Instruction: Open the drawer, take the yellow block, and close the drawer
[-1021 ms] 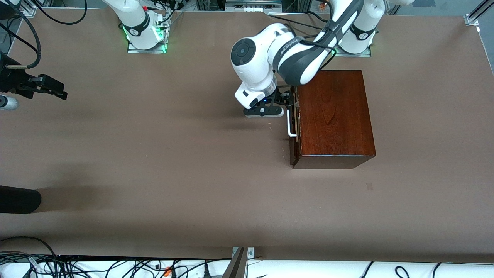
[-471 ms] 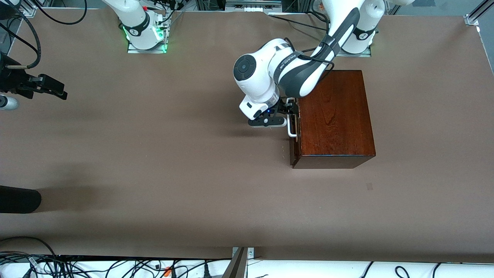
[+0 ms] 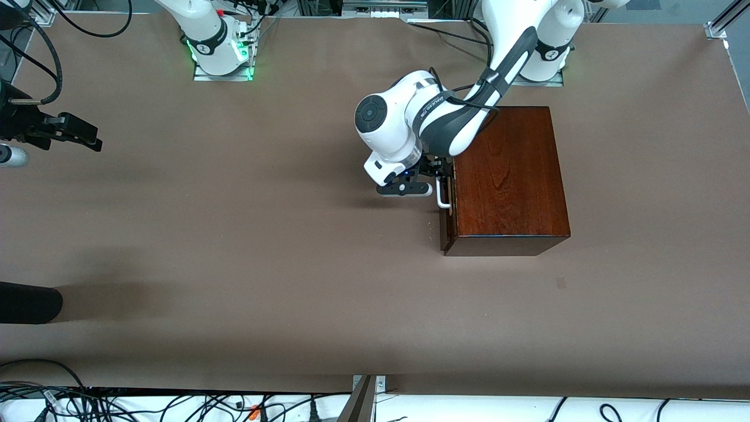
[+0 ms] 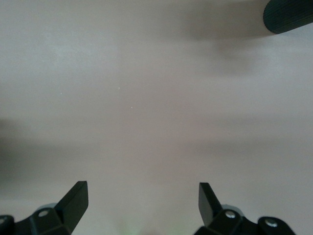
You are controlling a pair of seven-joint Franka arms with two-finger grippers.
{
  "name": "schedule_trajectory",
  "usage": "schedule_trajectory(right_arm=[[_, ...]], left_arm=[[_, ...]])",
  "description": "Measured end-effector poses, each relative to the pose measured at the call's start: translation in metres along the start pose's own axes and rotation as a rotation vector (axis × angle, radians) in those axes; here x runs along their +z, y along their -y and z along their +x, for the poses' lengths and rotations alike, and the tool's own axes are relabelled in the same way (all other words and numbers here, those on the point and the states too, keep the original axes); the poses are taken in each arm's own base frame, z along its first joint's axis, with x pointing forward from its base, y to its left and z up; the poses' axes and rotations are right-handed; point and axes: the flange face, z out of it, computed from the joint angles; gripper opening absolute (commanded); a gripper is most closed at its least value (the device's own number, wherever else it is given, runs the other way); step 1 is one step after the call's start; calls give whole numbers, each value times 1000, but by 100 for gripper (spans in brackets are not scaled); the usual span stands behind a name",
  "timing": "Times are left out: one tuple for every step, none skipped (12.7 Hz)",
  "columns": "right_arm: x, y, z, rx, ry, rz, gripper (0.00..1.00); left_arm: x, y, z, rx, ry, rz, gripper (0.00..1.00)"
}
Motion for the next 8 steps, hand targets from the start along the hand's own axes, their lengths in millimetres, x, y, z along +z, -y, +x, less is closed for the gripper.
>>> schedule_trajectory(right_arm=[[0, 0, 0, 0, 0, 0, 100], [0, 0, 0, 0, 0, 0, 100], [0, 0, 0, 0, 0, 0, 100], [0, 0, 0, 0, 0, 0, 100], [0, 0, 0, 0, 0, 0, 100], [0, 0, 0, 0, 0, 0, 100], [0, 0, 0, 0, 0, 0, 100], [0, 0, 0, 0, 0, 0, 100]], left_arm=[[4, -2, -1, 4, 0, -2, 100], [9, -4, -3, 5, -6, -6, 100], [13, -5, -3, -1, -16, -1, 100], [17, -6, -4, -6, -20, 4, 100], [21, -7, -5, -8, -21, 7, 100], [23, -7, -5, -9, -23, 9, 100], [25, -8, -5, -9, -23, 9, 100], [26, -8, -4, -10, -24, 7, 100]])
